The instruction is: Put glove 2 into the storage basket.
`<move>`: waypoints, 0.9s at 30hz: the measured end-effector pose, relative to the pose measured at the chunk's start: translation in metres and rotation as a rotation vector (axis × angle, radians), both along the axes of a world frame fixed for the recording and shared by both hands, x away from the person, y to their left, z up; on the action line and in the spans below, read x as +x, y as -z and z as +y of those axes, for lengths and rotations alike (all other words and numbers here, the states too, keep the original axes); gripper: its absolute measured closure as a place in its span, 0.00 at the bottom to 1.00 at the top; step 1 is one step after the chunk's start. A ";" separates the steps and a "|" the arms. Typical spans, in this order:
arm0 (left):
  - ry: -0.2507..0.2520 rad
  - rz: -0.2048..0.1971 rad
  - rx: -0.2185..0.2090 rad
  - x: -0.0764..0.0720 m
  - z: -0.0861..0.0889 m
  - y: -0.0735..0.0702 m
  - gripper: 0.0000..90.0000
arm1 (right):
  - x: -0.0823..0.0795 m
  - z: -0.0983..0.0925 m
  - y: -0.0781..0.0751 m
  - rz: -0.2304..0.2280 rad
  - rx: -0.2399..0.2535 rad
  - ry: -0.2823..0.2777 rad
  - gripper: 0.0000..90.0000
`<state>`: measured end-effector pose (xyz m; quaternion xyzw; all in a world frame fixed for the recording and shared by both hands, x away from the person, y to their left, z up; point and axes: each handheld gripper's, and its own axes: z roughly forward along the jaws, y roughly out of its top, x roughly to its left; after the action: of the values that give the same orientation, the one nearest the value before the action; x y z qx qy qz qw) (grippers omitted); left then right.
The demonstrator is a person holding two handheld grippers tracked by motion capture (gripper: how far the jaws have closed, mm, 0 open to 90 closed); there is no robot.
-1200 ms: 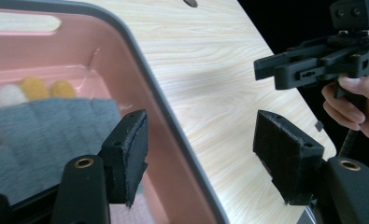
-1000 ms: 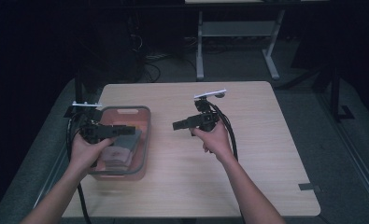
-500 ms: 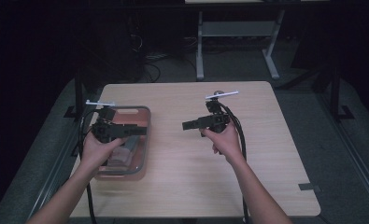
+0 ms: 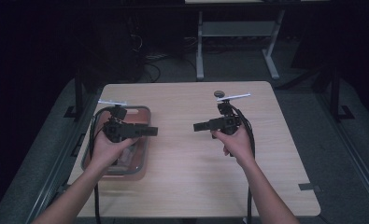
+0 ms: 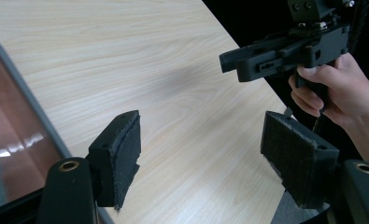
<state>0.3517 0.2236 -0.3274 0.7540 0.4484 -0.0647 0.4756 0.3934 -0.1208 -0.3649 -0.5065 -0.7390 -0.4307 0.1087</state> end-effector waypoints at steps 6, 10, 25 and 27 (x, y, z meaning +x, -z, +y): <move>0.022 0.002 -0.004 0.000 -0.010 0.001 0.32 | -0.003 -0.013 0.002 -0.003 -0.013 0.024 0.46; 0.045 -0.008 -0.004 0.000 -0.017 0.002 0.31 | -0.005 -0.021 0.004 0.002 -0.018 0.032 0.45; 0.092 0.000 -0.018 0.000 -0.038 0.007 0.29 | -0.014 -0.051 0.016 0.021 -0.042 0.066 0.44; 0.101 -0.001 -0.015 0.000 -0.042 0.008 0.29 | -0.015 -0.055 0.017 0.020 -0.043 0.072 0.44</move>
<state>0.3521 0.1820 -0.3352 0.7720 0.4091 -0.0914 0.4778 0.3786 -0.1762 -0.3820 -0.5394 -0.7283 -0.4132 0.0893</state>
